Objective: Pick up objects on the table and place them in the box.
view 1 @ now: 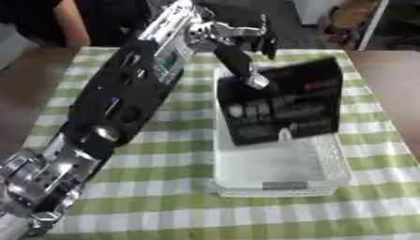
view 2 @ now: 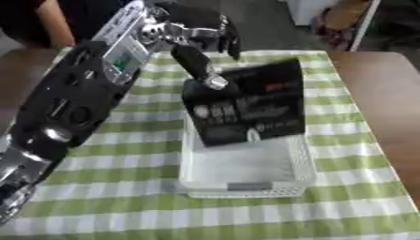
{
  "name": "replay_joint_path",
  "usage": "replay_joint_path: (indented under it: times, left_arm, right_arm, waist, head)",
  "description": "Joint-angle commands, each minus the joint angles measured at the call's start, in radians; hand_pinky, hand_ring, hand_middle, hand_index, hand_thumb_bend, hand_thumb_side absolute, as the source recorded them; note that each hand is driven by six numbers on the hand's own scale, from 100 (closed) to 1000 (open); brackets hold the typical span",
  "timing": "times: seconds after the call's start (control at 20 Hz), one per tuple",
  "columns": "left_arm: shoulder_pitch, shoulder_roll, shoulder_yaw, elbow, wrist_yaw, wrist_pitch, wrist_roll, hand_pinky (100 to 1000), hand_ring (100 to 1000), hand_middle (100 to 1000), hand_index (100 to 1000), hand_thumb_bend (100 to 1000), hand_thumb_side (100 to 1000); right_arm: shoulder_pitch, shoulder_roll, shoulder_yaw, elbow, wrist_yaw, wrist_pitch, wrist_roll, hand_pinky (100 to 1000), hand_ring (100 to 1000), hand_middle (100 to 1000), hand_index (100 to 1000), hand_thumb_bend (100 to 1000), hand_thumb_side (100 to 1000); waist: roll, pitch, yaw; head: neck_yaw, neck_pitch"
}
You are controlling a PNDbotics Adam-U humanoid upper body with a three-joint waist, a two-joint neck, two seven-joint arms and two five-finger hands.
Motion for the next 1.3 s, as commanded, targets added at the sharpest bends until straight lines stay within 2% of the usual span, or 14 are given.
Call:
replay_joint_path:
  times: [0.05,0.15,0.4,0.9,0.95,1.0,1.05,1.1,1.15,1.2,1.25,1.3]
  left_arm:
    - [-0.006,0.004,-0.009,0.009,-0.024,-0.038,-0.022,666,726,755,825,1000,794]
    - [0.000,0.003,-0.012,0.021,-0.028,-0.051,-0.036,717,748,767,834,1000,807]
    - [0.005,0.007,-0.007,0.030,-0.031,-0.059,-0.051,753,766,779,836,1000,819]
    - [0.006,0.010,0.000,0.025,-0.022,-0.051,-0.044,757,764,779,835,1000,817]
    - [0.007,0.011,0.002,0.022,-0.016,-0.049,-0.040,750,759,777,830,1000,872]
    - [0.008,0.012,0.008,0.015,-0.004,-0.046,-0.029,737,750,777,826,1000,816]
    - [0.010,0.014,0.014,0.006,0.013,-0.041,-0.012,727,743,776,825,1000,842]
    - [0.012,0.017,0.023,-0.009,0.036,-0.031,0.021,715,733,776,823,984,865]
    - [0.014,0.020,0.031,-0.028,0.063,-0.017,0.068,704,724,776,821,867,1000]
    - [0.018,0.023,0.042,-0.051,0.104,0.001,0.137,684,703,786,809,815,868]
    - [0.023,0.027,0.046,-0.073,0.159,0.018,0.211,685,702,794,811,759,864]
    - [0.028,0.029,0.047,-0.092,0.222,0.031,0.280,689,704,809,808,634,836]
  right_arm:
    - [-0.008,-0.013,-0.002,-0.017,-0.002,-0.003,0.003,768,812,771,890,100,706]
    - [-0.007,-0.013,-0.003,-0.017,-0.002,-0.003,0.003,768,812,771,890,100,706]
    - [-0.006,-0.013,-0.003,-0.017,-0.002,-0.002,0.003,768,812,771,890,100,705]
    - [-0.004,-0.012,-0.004,-0.017,-0.003,-0.002,0.004,769,813,771,891,100,705]
    - [-0.004,-0.011,-0.004,-0.017,-0.003,-0.001,0.004,769,813,772,891,100,700]
    - [-0.003,-0.011,-0.004,-0.017,-0.003,-0.001,0.004,769,813,772,891,100,705]
    - [-0.003,-0.011,-0.004,-0.017,-0.003,-0.001,0.004,769,813,772,891,100,705]
    - [-0.003,-0.011,-0.004,-0.017,-0.003,-0.001,0.004,769,813,772,891,100,705]
    - [-0.003,-0.011,-0.005,-0.017,-0.003,-0.001,0.004,769,813,772,891,100,700]
    - [-0.002,-0.011,-0.005,-0.017,-0.003,0.000,0.004,770,813,772,891,100,705]
    - [-0.002,-0.011,-0.005,-0.017,-0.003,0.000,0.004,770,813,772,891,100,704]
    - [-0.002,-0.011,-0.006,-0.017,-0.003,0.000,0.004,769,813,772,891,100,704]
  waist:
    - [-0.003,-0.009,0.000]
    - [-0.003,-0.008,0.000]
    - [-0.003,-0.008,0.003]
    - [-0.004,-0.008,0.005]
    - [-0.004,-0.008,0.005]
    - [-0.005,-0.008,0.006]
    - [-0.005,-0.008,0.006]
    - [-0.005,-0.008,0.007]
    - [-0.005,-0.008,0.008]
    - [-0.005,-0.008,0.009]
    - [-0.005,-0.007,0.010]
    - [-0.005,-0.007,0.010]
  head:
    - [0.009,0.000]
    - [0.009,0.000]
    - [0.010,0.000]
    - [0.012,0.000]
    - [0.012,0.000]
    - [0.011,0.000]
    - [0.011,0.000]
    - [0.010,0.000]
    - [0.009,0.000]
    - [0.009,0.000]
    - [0.008,0.000]
    - [0.008,0.000]
